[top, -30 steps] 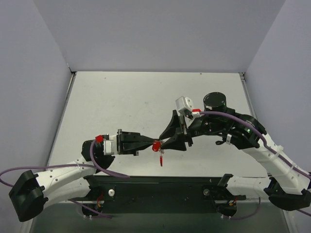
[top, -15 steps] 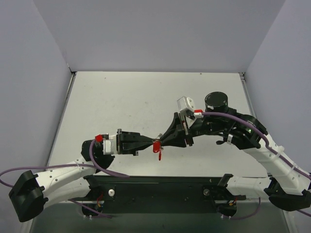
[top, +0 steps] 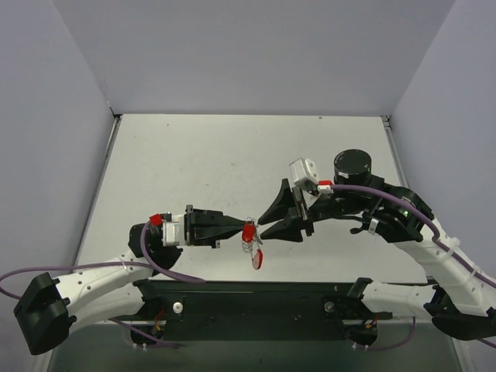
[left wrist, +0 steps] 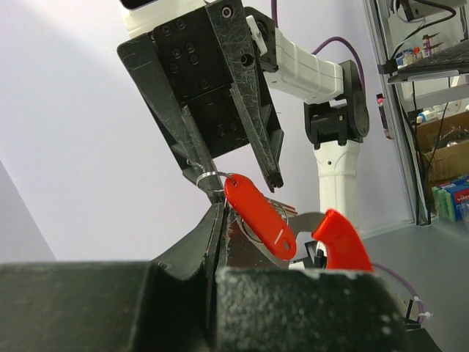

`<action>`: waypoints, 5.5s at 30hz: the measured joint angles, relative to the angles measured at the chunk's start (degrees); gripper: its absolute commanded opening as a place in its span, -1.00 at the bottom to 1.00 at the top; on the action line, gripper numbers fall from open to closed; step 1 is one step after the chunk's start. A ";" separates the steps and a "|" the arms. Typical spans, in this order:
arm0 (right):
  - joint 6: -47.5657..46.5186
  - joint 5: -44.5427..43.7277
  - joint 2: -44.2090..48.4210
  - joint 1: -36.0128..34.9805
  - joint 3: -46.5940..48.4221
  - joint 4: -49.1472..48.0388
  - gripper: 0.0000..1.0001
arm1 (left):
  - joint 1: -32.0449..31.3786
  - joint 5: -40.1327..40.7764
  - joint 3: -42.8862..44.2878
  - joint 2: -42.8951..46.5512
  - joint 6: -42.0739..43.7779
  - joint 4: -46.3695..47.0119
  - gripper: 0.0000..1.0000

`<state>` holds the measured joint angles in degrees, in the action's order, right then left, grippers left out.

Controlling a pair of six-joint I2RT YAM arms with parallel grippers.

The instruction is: Put the keys on the keyring

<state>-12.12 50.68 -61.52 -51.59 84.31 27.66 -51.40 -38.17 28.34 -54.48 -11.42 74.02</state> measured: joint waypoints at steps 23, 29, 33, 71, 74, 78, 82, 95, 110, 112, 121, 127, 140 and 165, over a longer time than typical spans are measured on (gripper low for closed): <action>0.04 -1.29 -0.74 -0.22 -0.20 -0.48 -0.43 | 0.00 -0.04 1.73 -0.92 -2.01 0.07 -1.00; 0.09 -2.05 -0.74 -0.22 -0.22 -0.57 -0.49 | 0.00 -0.04 1.73 -0.98 -2.40 0.09 -1.00; 0.24 -2.60 -0.74 -0.22 -0.22 -0.66 -0.61 | 0.00 -0.07 1.73 -1.07 -2.99 0.20 -1.00; 3.34 -6.51 -0.55 -0.22 -1.81 -3.04 -0.40 | 0.39 -0.72 1.68 -2.34 -7.45 3.21 -1.00; 3.61 -6.75 -0.50 -0.22 -1.90 -3.23 -0.28 | 0.42 -0.72 1.68 -2.34 -7.50 3.23 -1.00; 3.89 -7.43 -0.20 -0.20 -2.27 -3.87 -0.25 | 0.39 -0.79 1.68 -2.32 -7.56 3.39 -1.00; 4.22 -7.91 0.22 -0.22 -2.58 -4.31 -0.30 | 0.39 -0.74 1.68 -2.32 -7.56 3.41 -1.00; 4.81 -8.52 0.98 -0.22 -3.28 -5.38 -0.21 | 0.39 -0.74 1.57 -2.32 -7.54 3.43 -1.00; 5.25 -8.92 2.34 -0.26 -3.34 -9.60 -0.07 | 1.27 -1.57 -0.02 -1.77 -7.69 1.99 -1.00; 5.25 -8.92 2.34 -0.26 -3.52 -9.77 -0.07 | 1.27 -1.57 -0.02 -1.70 -7.67 1.97 -1.00; 4.96 -8.92 2.38 -0.26 -4.09 -9.77 -0.22 | 1.38 -1.57 -0.02 -0.46 -7.65 1.16 -1.00; 4.79 -8.55 2.47 -0.26 -4.11 -9.27 -0.23 | 1.53 -1.55 -0.02 0.00 -7.63 1.16 -1.00; 4.55 -7.06 2.64 -0.26 -4.13 -8.26 -0.41 | 1.53 -1.55 -0.02 0.15 -7.48 1.18 -1.00; 4.33 -3.78 1.84 -0.63 -4.13 -6.78 -0.56 | 1.68 -1.51 0.02 -0.85 -6.97 1.18 -1.00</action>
<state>-7.79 46.89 -59.68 -52.23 80.18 20.88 -49.71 -39.68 28.36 -55.33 -18.39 75.20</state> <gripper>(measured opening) 0.190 0.023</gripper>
